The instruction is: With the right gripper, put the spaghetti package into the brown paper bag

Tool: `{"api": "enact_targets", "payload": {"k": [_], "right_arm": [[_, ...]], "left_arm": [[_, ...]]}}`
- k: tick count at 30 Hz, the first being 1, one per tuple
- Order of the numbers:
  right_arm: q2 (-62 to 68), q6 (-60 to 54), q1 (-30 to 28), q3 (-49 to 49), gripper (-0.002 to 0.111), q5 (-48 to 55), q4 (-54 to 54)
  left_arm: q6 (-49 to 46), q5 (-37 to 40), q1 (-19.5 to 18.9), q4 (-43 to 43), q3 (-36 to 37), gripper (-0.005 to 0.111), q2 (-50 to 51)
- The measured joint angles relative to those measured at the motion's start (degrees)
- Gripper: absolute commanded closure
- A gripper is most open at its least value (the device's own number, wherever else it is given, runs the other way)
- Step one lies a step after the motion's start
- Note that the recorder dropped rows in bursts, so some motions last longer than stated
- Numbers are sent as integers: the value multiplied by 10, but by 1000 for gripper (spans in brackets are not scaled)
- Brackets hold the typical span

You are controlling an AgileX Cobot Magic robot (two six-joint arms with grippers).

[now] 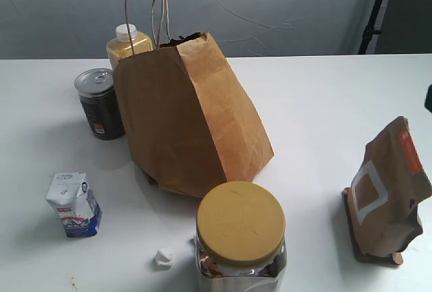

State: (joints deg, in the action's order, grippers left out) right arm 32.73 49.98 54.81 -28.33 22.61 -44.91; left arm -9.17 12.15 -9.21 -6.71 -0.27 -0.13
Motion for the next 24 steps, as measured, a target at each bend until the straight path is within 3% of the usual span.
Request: {"api": "enact_targets", "payload": {"k": [7,18,24], "right_arm": [[-96,-12,-24,52,108,43,35],[-295,-151,-205,109,108,29,199],[-324,-279,-262,191,108,-42,333]], "left_arm": [[0,0,0,0,0,107,0],[0,0,0,0,0,107,0],[0,0,0,0,0,107,0]]}}
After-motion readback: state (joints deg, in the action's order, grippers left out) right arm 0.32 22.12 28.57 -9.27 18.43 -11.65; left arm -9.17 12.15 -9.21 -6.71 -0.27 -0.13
